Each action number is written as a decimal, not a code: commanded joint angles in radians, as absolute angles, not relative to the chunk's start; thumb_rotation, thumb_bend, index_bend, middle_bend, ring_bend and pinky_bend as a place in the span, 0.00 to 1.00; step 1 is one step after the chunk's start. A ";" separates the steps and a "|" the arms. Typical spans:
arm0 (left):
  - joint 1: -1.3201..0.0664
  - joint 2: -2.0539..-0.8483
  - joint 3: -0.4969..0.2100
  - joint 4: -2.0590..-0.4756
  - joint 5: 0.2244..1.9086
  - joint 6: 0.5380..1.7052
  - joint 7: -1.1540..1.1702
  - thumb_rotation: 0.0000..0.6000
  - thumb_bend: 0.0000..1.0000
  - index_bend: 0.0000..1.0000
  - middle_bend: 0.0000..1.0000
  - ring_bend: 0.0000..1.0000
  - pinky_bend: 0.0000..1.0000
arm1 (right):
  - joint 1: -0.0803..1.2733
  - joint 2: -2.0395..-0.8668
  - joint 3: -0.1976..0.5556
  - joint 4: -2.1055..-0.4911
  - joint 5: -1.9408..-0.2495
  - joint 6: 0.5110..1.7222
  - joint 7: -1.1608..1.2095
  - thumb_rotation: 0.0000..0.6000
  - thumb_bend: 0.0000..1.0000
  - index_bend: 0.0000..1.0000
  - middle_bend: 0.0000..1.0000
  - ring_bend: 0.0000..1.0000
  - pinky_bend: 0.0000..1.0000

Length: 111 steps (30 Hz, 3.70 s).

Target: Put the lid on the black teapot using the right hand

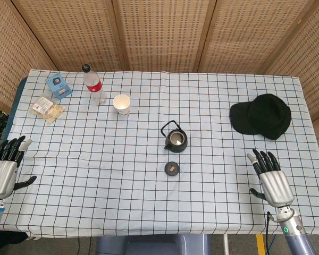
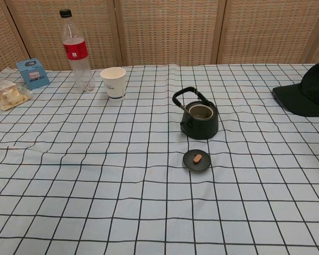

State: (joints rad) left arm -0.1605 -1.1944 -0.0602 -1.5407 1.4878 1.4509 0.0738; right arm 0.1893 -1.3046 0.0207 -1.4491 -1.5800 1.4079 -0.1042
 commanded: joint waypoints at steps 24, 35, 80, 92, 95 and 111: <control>-0.148 -1.182 -0.061 -1.558 1.501 1.481 0.072 1.00 0.00 0.00 0.00 0.00 0.00 | 0.196 -1.295 0.026 -1.464 -1.583 1.408 -0.079 1.00 0.26 0.00 0.00 0.00 0.00; -0.152 -1.186 -0.067 -1.557 1.486 1.471 0.079 1.00 0.00 0.00 0.00 0.00 0.00 | 0.283 -1.300 0.104 -1.575 -1.609 1.385 -0.204 1.00 0.26 0.18 0.56 0.52 0.34; -0.186 -1.166 -0.069 -1.530 1.453 1.383 -0.028 1.00 0.00 0.00 0.00 0.00 0.00 | 0.677 -1.789 0.203 -1.532 -0.990 1.045 -0.806 1.00 0.38 0.31 1.00 0.99 0.66; -0.187 -1.162 -0.066 -1.536 1.452 1.379 -0.029 1.00 0.00 0.00 0.00 0.00 0.00 | 0.706 -1.812 0.189 -1.522 -0.940 1.062 -0.829 1.00 0.41 0.31 1.00 0.98 0.66; -0.188 -1.159 -0.066 -1.536 1.450 1.377 -0.036 1.00 0.00 0.00 0.00 0.00 0.00 | 0.713 -1.817 0.188 -1.511 -0.929 1.064 -0.829 1.00 0.42 0.31 1.00 0.98 0.66; -0.188 -1.149 -0.061 -1.548 1.454 1.375 -0.041 1.00 0.00 0.00 0.00 0.00 0.00 | 0.732 -1.841 0.173 -1.479 -0.909 1.071 -0.813 1.00 0.45 0.39 1.00 0.98 0.66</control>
